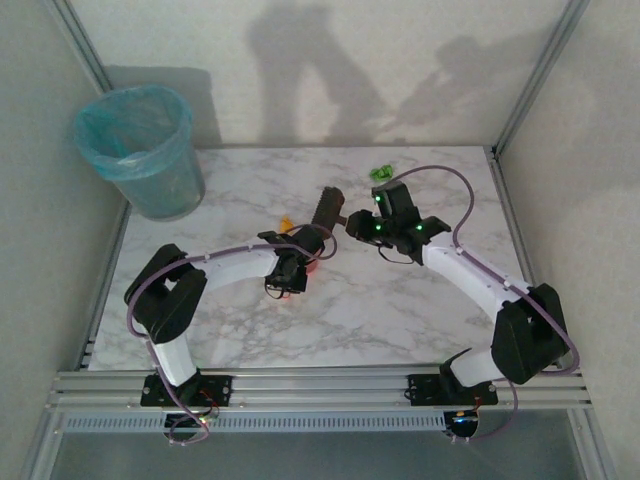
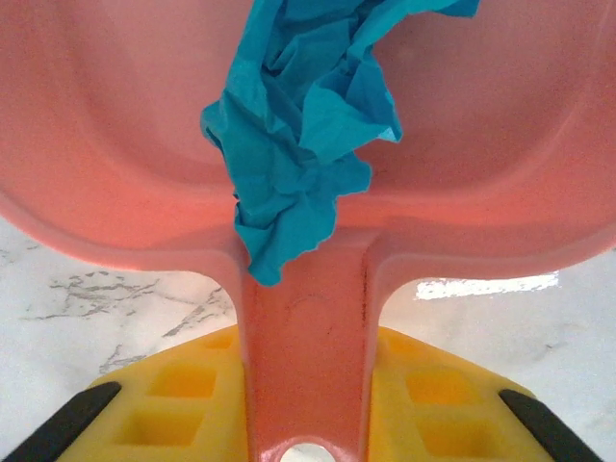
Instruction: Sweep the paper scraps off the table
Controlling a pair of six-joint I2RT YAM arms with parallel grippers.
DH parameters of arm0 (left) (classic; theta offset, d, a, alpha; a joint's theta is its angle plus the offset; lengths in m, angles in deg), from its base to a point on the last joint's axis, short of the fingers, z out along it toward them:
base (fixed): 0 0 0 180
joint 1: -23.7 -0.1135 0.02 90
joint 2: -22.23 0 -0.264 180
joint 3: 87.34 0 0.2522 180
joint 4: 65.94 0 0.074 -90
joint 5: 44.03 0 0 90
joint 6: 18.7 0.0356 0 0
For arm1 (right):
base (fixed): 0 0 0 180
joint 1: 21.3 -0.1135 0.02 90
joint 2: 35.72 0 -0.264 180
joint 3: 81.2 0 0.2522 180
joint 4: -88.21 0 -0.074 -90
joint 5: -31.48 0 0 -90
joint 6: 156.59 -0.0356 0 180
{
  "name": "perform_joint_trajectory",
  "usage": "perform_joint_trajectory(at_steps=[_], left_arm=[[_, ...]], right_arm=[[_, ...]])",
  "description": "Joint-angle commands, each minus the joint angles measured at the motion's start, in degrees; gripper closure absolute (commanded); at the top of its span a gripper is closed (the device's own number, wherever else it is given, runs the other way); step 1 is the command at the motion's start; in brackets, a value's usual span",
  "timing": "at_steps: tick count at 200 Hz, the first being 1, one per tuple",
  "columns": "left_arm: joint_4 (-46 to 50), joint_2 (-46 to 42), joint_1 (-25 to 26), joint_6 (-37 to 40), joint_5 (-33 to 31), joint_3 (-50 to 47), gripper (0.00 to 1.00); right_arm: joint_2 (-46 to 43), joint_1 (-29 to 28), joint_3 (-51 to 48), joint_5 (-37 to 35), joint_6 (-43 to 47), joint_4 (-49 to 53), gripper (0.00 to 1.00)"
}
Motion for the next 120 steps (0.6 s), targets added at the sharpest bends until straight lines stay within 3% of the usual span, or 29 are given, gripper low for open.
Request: perform_joint_trajectory(at_steps=[1, 41, 120], left_arm=[[2.53, 2.30, -0.57, 0.24, -1.41, 0.60, 1.00], [2.35, 2.62, -0.62, 0.10, -2.04, 0.68, 1.00], [2.17, 2.24, -0.62, -0.26, -2.57, -0.26, 1.00]], right_arm=[[-3.57, -1.02, -1.89, 2.52, 1.38, -0.56, 1.00], [-8.90, -1.28, -5.26, 6.25, 1.08, 0.21, 1.00], [-17.65, -1.22, -7.53, -3.37, 0.25, 1.25, 1.00]])
